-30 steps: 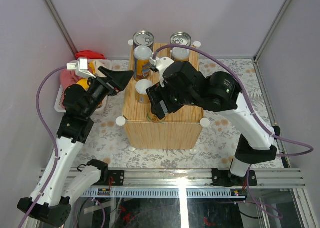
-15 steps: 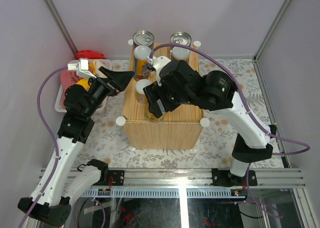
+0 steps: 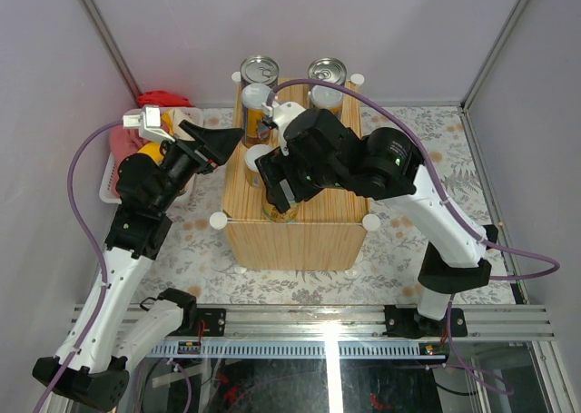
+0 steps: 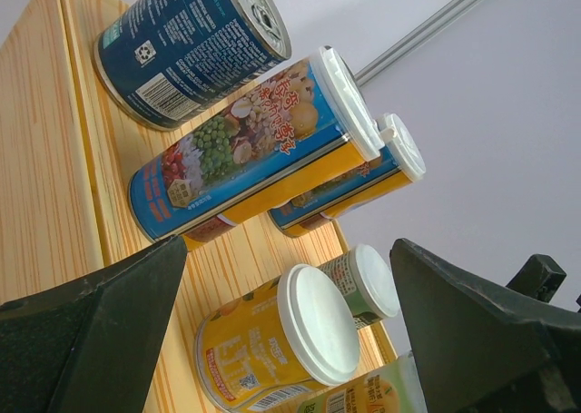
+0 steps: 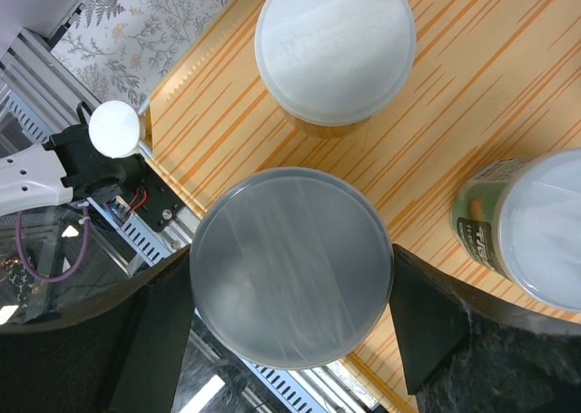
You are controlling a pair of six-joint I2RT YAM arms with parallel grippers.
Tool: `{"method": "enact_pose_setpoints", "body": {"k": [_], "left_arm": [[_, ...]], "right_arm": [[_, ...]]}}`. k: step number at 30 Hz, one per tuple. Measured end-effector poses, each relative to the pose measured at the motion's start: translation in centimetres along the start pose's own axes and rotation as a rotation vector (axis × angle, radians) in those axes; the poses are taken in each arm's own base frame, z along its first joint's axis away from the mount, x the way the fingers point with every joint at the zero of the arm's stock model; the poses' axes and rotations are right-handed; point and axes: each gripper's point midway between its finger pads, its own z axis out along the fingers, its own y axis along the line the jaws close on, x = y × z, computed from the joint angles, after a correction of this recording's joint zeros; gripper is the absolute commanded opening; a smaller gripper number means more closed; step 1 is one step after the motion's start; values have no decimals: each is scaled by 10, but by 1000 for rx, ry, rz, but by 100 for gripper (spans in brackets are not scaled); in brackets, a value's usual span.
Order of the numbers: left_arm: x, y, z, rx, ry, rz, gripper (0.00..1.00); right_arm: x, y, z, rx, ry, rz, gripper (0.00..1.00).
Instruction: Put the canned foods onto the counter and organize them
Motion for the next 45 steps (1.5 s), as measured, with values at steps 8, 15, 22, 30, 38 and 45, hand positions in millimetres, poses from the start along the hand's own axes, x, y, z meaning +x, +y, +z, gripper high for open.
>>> {"method": "enact_pose_setpoints", "body": {"k": [8,15,22,30,38,45], "left_arm": [[0,1,1,-2,2,-3,94],[1,2,3,-6,6,-5,94],[0,1,3,-8,4,-3,94],[-13,-3,1,-19,-42,22,94],[-26,7,-3,-95,-94,62,94],[-39,19,-8,-182,-147,106,96]], "right_arm": [[0,1,2,-1,1,0,100],[-1,1,2,0,-1,1,100],[-4,1,-1,-4,-16,4,100],[-19,-1,-34,-40,-127,25,100],[-34,-30,-85,26,-323,58,100],[-41,-93,-135,273,-533,143,100]]}}
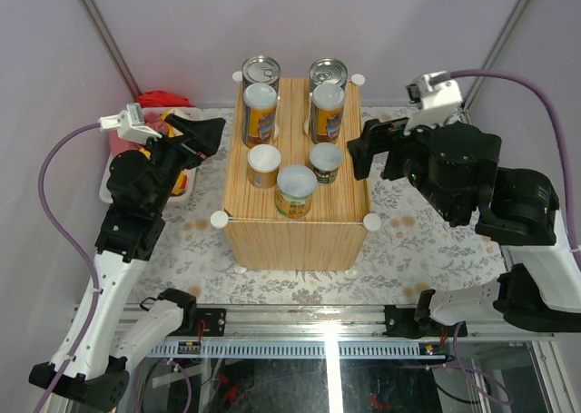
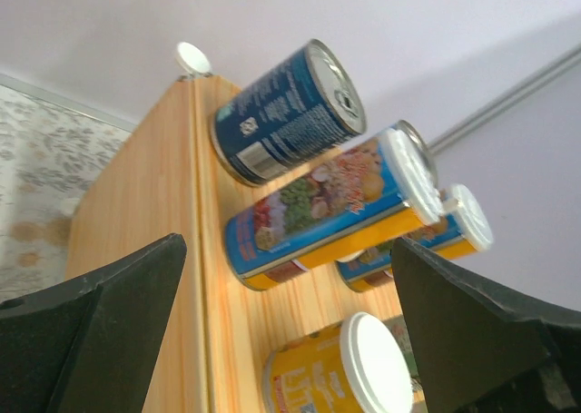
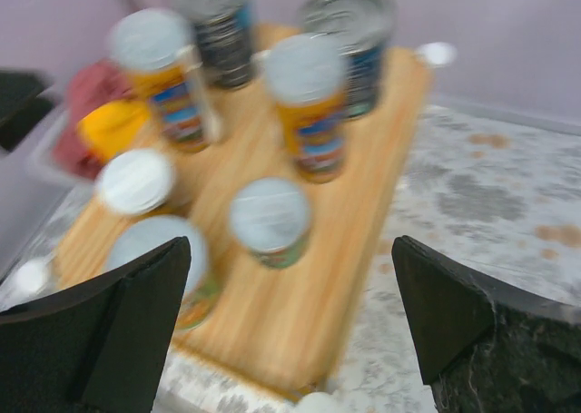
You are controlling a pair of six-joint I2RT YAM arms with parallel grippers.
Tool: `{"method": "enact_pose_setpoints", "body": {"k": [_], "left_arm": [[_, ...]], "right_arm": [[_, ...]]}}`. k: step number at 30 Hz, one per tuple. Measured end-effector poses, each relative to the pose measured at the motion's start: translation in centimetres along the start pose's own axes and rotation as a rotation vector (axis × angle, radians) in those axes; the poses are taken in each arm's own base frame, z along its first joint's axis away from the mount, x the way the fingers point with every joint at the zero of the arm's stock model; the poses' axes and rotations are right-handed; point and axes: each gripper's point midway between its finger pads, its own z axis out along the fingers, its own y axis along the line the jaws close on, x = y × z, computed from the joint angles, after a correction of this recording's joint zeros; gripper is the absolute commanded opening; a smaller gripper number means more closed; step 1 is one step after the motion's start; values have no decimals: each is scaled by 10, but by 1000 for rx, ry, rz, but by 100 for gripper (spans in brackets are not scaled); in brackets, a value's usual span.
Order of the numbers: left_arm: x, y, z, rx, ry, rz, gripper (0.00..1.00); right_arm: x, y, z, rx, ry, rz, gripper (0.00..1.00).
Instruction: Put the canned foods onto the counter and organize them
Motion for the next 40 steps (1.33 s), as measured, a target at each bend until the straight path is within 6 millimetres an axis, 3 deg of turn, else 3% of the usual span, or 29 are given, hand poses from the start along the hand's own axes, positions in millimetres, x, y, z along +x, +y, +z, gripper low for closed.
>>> {"method": "enact_pose_setpoints", "body": {"k": [5,8,12,14,16,18,21,23,25,31,36,38,40], "left_arm": [[-8,21,1,-94,-45,48,98],[-15,39,2,-157,-79,78,98],[-15,71,9,-246,-84,108,98],[-8,89,13,-295,-68,122,98],[1,105,16,-335,-47,135,98],[7,118,17,-371,-33,148,100],[12,132,18,-408,-24,163,100],[12,138,18,-425,-28,172,100],[13,144,17,-444,-34,181,100],[31,172,11,-507,-11,188,100],[38,181,9,-524,0,180,100],[39,183,9,-527,0,176,100],[39,182,8,-526,-3,173,100]], "right_arm": [[-7,-71,-13,329,-148,-25,100],[0,-107,-19,503,-198,-74,100],[11,-163,-17,727,-170,-85,99],[15,-205,-10,845,-113,-39,99],[29,-240,0,931,-39,8,99],[60,-256,21,941,60,23,99],[127,-272,47,919,248,35,100],[158,-277,54,909,329,50,99],[175,-279,55,903,363,67,99],[178,-275,46,900,261,148,100],[171,-273,31,919,169,197,100],[171,-274,28,931,151,208,95],[171,-275,26,942,144,212,99]]}}
